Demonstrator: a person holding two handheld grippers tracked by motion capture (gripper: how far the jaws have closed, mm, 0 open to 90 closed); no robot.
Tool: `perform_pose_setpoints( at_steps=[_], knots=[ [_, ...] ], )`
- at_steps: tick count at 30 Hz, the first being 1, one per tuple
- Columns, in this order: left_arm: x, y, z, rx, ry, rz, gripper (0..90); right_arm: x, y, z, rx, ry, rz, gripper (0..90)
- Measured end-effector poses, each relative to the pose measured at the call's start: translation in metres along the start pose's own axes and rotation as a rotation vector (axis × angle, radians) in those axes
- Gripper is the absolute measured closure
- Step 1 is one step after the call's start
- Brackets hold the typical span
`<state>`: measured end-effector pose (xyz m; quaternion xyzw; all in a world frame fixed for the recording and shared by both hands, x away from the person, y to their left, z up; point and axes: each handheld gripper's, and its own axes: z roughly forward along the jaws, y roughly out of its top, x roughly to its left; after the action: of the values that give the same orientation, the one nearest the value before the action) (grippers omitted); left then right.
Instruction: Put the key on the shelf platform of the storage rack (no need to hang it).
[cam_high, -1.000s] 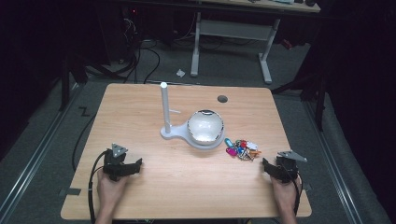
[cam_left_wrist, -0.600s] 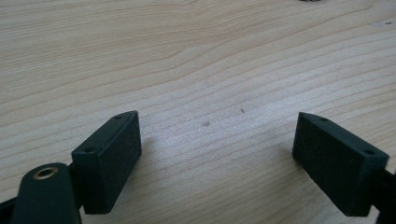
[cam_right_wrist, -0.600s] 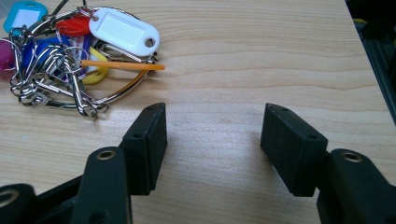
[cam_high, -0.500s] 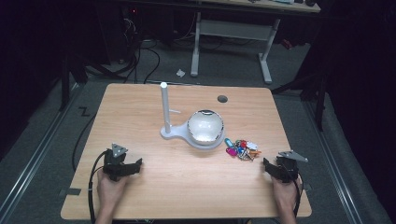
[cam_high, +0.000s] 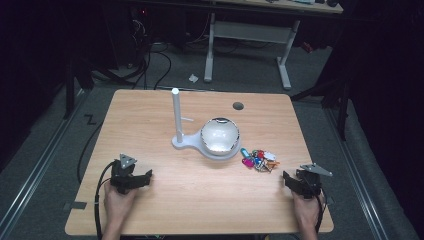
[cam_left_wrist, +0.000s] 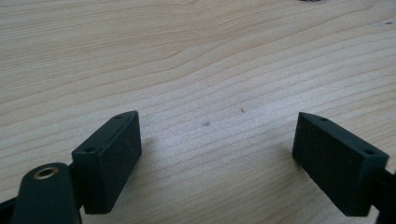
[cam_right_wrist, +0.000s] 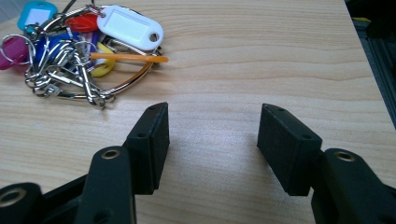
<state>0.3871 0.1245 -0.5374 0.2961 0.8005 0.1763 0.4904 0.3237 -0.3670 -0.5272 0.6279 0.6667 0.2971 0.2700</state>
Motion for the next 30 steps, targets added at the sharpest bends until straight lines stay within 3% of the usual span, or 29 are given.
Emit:
perform_pose_setpoints(
  at_steps=[15,30],
  knots=[
    [0.000,0.000,0.000,0.000,0.000,0.000,16.2,0.017,0.000,-0.017,-0.039,0.063,-0.050,45.0],
    [0.000,0.000,0.000,0.000,0.000,0.000,16.2,0.039,0.018,-0.014,-0.055,0.115,-0.107,45.9]
  ],
)
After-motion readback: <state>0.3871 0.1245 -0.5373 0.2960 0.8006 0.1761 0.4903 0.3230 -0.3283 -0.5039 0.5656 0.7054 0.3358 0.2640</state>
